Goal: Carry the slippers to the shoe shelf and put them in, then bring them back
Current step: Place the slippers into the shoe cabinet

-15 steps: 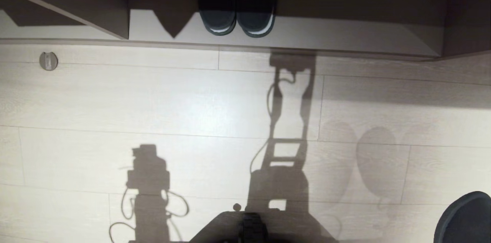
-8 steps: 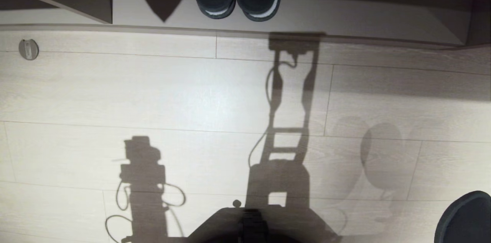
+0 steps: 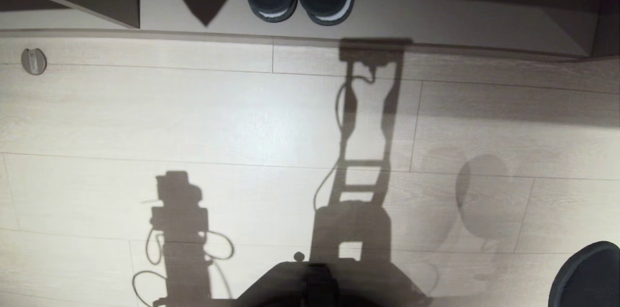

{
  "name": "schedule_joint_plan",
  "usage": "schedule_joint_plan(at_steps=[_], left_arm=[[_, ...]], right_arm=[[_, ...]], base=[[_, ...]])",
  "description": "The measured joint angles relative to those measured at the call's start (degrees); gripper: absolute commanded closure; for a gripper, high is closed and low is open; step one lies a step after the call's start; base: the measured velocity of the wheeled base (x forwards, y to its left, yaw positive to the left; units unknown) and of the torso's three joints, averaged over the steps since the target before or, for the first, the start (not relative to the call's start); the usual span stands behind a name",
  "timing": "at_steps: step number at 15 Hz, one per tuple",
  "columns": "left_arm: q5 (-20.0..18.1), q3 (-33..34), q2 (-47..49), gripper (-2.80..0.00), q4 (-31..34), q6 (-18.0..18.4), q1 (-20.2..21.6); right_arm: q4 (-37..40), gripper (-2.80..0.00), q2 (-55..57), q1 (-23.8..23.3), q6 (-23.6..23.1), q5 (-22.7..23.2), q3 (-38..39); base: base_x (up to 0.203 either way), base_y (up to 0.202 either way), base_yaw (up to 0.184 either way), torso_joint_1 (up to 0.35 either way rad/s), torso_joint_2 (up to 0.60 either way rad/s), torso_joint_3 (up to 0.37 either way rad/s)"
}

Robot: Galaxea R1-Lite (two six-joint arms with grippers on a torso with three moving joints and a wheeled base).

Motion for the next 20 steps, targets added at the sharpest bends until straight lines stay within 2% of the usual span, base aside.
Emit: schedule_joint_plan(at_steps=[6, 9, 11, 13, 15, 20], left_arm=[[0.04, 0.00, 0.00, 0.00, -0.22, 0.31, 0.00], [0.04, 0.00, 0.02, 0.00, -0.04, 0.14, -0.02], [0.00, 0.00, 0.02, 0.00, -0.06, 0.10, 0.02], [0.01, 0.00, 0.02, 0.00, -0.06, 0.10, 0.00], [0.00, 0.00, 0.02, 0.00, -0.06, 0.08, 0.00], [0.02, 0.00, 0.02, 0.00, -0.06, 0.03, 0.00]], right_arm=[[0.48, 0.00, 0.02, 0.00, -0.14, 0.22, -0.67], [4.54, 0.00, 1.47, -0.02, 2.15, 1.54, -6.24], [3.56, 0.00, 2.85, 0.27, 2.56, 1.77, -8.28], [-1.65, 0.00, 7.58, 0.82, 1.84, 2.16, -11.35], [-9.05, 0.00, 17.51, 1.42, -0.31, 2.71, -13.93], [-37.01, 0.00, 51.73, 2.90, -8.50, 6.95, -16.94]], base=[[0.172, 0.000, -0.001, 0.004, 0.00, 0.001], [0.000, 0.000, 0.000, 0.000, 0.00, 0.000], [0.000, 0.000, 0.000, 0.000, 0.00, 0.000], [0.000, 0.000, 0.000, 0.000, 0.00, 0.000], [0.000, 0.000, 0.000, 0.000, 0.00, 0.000], [0.000, 0.000, 0.000, 0.000, 0.00, 0.000]])
